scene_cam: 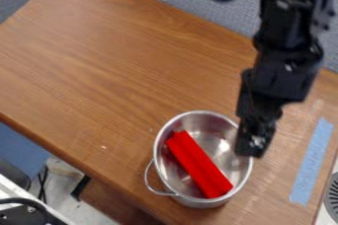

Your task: Move the red object from the metal pot to the table

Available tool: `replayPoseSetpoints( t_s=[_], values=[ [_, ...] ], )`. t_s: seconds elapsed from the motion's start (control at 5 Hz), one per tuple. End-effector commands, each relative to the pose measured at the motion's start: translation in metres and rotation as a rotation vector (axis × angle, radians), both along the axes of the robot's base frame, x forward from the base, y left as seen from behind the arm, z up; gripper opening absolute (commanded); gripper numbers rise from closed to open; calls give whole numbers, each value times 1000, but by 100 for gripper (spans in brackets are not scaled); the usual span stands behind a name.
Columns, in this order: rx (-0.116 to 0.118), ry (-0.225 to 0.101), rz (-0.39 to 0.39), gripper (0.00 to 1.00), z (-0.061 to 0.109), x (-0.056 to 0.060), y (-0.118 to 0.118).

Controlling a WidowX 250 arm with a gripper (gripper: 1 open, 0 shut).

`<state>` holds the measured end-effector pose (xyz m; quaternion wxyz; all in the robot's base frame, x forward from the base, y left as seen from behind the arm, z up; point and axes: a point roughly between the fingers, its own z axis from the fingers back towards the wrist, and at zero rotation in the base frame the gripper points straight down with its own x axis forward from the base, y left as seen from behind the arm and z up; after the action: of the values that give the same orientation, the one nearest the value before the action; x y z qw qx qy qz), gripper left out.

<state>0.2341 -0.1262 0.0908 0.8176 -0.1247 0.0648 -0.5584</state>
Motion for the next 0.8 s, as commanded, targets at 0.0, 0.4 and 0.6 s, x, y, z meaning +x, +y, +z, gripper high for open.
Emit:
replayPoseSetpoints(
  t_s=[0.0, 0.4, 0.6],
  values=[
    [-45, -82, 155, 100, 42, 9, 11],
    [-28, -105, 433, 100, 24, -4, 1],
    [-12, -122, 624, 100, -10, -18, -25]
  ],
)
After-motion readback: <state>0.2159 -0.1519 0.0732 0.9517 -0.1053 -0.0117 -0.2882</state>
